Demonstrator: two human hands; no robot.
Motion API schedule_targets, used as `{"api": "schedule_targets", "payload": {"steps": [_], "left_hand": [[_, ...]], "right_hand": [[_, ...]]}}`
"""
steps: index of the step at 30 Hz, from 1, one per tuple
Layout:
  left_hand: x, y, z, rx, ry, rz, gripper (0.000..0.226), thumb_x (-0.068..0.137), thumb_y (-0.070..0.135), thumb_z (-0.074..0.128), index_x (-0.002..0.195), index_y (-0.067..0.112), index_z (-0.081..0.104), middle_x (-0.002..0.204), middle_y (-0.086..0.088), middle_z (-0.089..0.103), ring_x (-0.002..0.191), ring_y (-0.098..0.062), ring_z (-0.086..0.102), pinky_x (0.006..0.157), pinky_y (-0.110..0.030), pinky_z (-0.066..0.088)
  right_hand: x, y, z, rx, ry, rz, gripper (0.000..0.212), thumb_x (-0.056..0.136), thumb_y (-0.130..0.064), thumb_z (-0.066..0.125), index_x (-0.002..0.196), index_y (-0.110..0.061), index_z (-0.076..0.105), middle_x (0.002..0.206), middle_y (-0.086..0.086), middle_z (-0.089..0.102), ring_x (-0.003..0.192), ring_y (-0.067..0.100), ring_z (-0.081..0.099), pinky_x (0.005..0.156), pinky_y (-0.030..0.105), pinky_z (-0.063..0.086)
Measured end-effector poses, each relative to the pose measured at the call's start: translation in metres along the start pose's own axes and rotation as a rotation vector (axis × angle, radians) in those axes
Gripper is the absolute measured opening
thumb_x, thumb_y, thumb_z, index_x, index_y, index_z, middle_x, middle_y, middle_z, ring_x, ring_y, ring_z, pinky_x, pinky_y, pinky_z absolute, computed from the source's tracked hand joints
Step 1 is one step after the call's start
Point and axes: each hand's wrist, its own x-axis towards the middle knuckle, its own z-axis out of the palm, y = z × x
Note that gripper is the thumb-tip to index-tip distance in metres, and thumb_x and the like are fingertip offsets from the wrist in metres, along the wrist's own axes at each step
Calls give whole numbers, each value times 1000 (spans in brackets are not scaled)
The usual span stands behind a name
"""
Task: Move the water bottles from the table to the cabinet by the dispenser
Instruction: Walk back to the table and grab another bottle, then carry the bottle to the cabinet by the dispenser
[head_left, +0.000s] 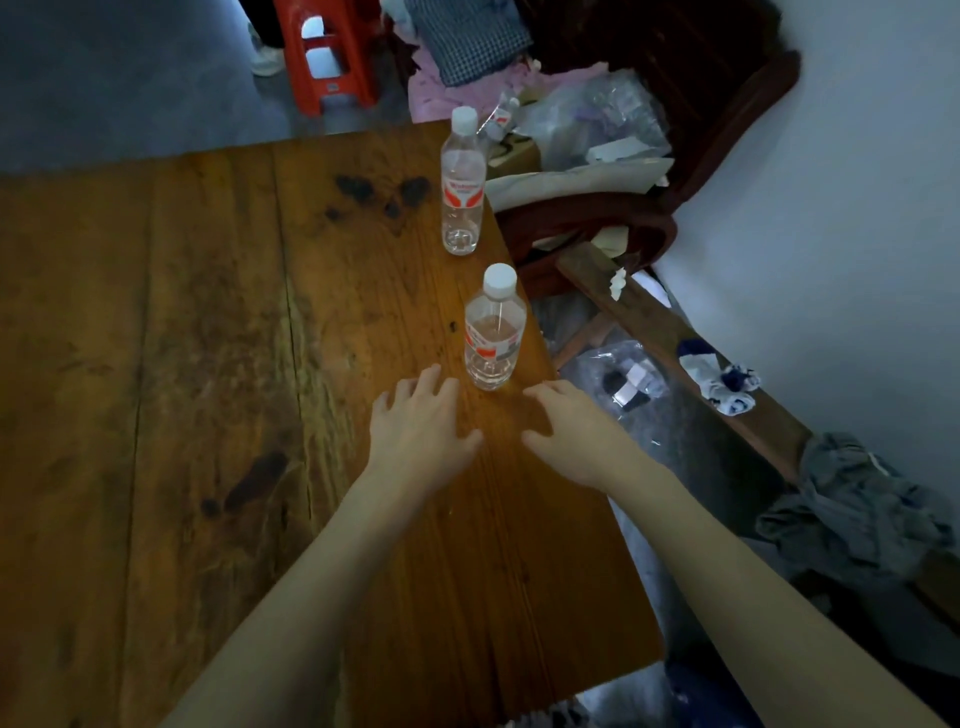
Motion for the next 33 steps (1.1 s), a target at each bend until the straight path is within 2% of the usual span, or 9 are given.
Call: {"api": "schedule_targets", "payload": {"steps": [6, 13, 16, 21, 23, 26, 29, 31, 33], "left_hand": [[35, 0, 1, -111, 25, 15, 75, 92, 59, 56, 154, 23, 33, 163, -1, 32, 146, -27, 36, 116, -52, 33], [65, 8, 8, -504, 186, -52, 102, 76, 67, 72, 155, 23, 24, 157, 3, 40, 140, -19, 45, 104, -47, 49], [73, 16, 11, -661, 278, -39, 97, 75, 56, 80, 152, 24, 30, 150, 6, 45, 135, -14, 47, 102, -38, 50], [80, 20, 13, -863, 331, 60, 67, 74, 38, 86, 130, 29, 52, 121, 15, 64, 113, -7, 62, 94, -39, 57], [77, 19, 10, -850, 324, 126, 62, 73, 33, 88, 126, 26, 57, 117, 14, 66, 111, -5, 62, 94, -35, 56], [61, 17, -3, -854, 326, 187, 64, 73, 32, 90, 128, 24, 58, 117, 14, 67, 111, -3, 61, 93, -22, 52], [43, 16, -22, -859, 289, 224, 65, 73, 32, 90, 128, 26, 57, 117, 18, 66, 112, 2, 60, 91, -14, 48], [31, 17, -35, -838, 249, 257, 65, 72, 34, 90, 125, 35, 54, 112, 26, 63, 110, 12, 57, 88, -7, 46], [18, 22, -46, -823, 224, 287, 66, 70, 34, 91, 125, 36, 53, 112, 27, 63, 109, 13, 57, 92, -8, 46]], "right_hand": [[22, 3, 3, 8, 0, 40, 60, 93, -36, 57, 148, -21, 40, 153, 3, 39, 135, 24, 44, 106, 49, 45], [42, 6, 11, 59, -15, 35, 56, 92, -34, 59, 144, -20, 44, 150, 5, 42, 133, 26, 46, 103, 48, 46], [46, 7, 14, 70, -17, 31, 56, 91, -35, 59, 143, -23, 45, 149, 4, 43, 130, 25, 48, 101, 48, 48], [46, 11, 17, 131, -22, 14, 54, 92, -33, 60, 143, -22, 47, 146, 4, 46, 129, 24, 49, 103, 41, 46], [44, 15, 18, 329, -16, 45, 48, 93, -28, 61, 140, -21, 52, 139, 1, 54, 125, 19, 53, 96, 29, 44], [37, 23, 23, 739, 37, 208, 28, 97, -25, 58, 124, -22, 63, 124, -4, 65, 114, 13, 60, 85, 24, 44], [24, 32, 24, 1006, 107, 386, 19, 98, -24, 55, 112, -21, 67, 116, -1, 70, 103, 12, 67, 88, 31, 49], [13, 36, 21, 1194, 29, 447, 19, 97, -25, 56, 113, -20, 67, 114, 1, 72, 103, 16, 69, 96, 41, 51], [-1, 40, 17, 1372, -54, 459, 23, 96, -26, 59, 117, -17, 65, 116, 6, 72, 107, 22, 69, 97, 48, 52]]}}
